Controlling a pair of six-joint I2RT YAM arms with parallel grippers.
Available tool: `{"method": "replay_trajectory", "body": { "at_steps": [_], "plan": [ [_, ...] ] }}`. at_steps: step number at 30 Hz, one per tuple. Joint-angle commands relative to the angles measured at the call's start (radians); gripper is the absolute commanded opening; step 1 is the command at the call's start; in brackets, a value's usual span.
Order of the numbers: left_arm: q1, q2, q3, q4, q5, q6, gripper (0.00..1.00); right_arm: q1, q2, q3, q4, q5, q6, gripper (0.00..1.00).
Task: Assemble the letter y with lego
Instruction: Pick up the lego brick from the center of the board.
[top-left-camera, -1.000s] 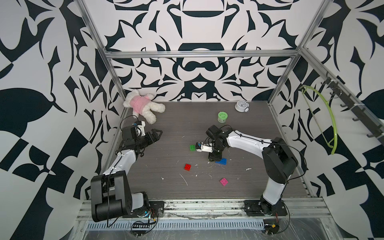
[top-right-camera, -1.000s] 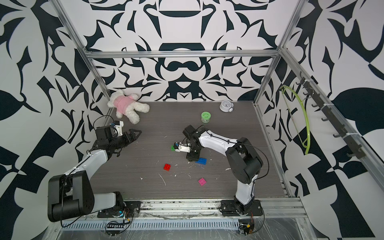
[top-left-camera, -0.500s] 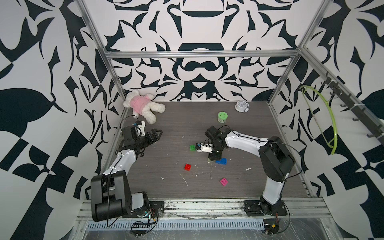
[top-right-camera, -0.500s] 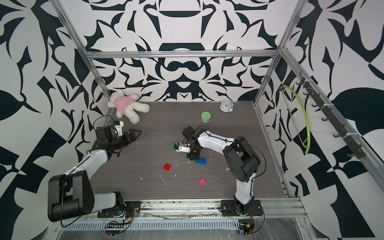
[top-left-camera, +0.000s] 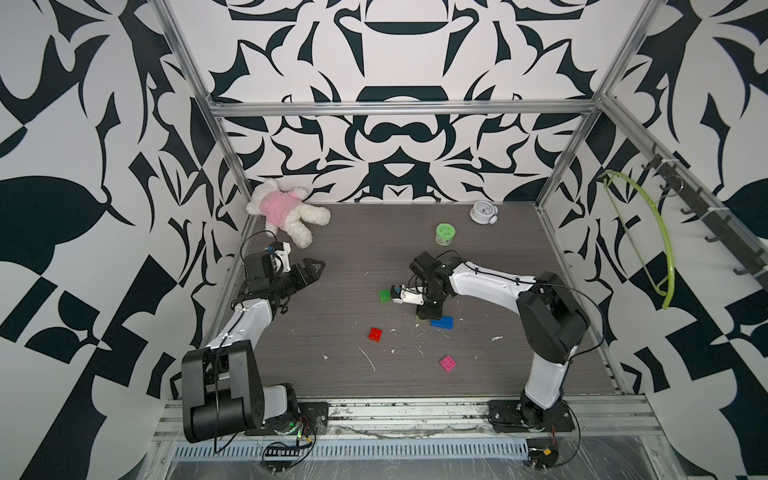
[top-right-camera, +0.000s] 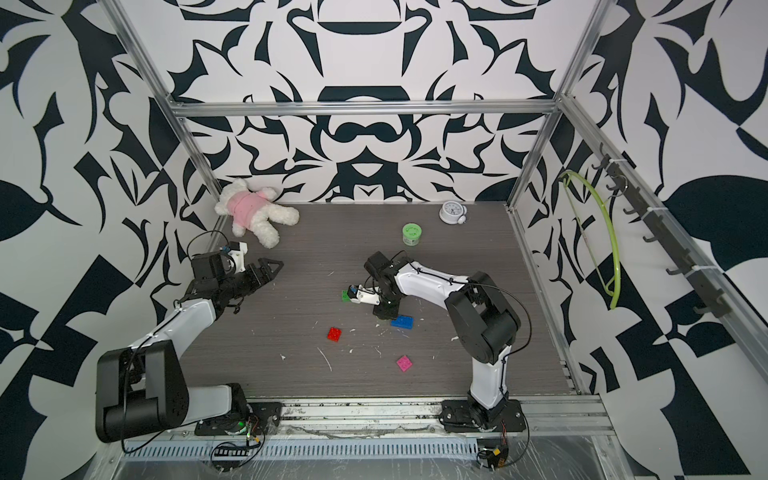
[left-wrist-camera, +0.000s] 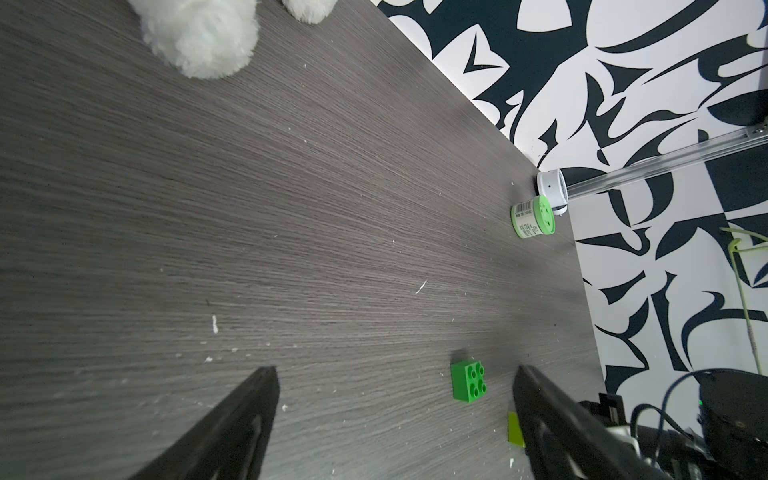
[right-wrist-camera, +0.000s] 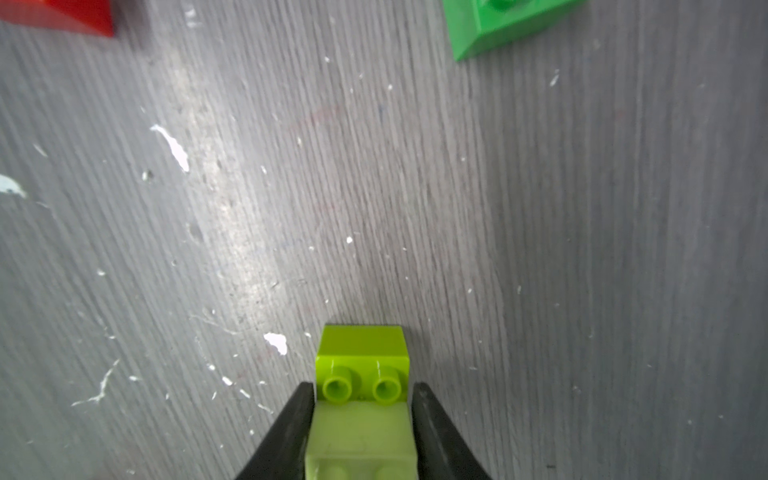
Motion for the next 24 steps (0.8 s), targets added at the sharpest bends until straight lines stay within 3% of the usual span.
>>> {"method": "replay_trajectory", "body": {
  "at_steps": [1,12,21,24],
  "plan": [
    [0.004,0.008,-0.020,0.003,0.015,0.003,0.94,0.006,0.002,0.001,-0.009,0.005,-0.006,0.42],
    [0.003,0.018,-0.033,0.028,0.042,-0.022,0.91,0.007,-0.022,0.030,-0.013,-0.004,-0.024,0.36],
    [-0.084,0.094,-0.107,0.251,0.159,-0.246,0.88,0.007,0.003,0.194,-0.061,-0.069,-0.164,0.35],
    [-0.128,0.150,-0.083,0.270,0.182,-0.273,0.82,0.006,0.062,0.295,-0.110,-0.093,-0.223,0.35]
  ]
}}
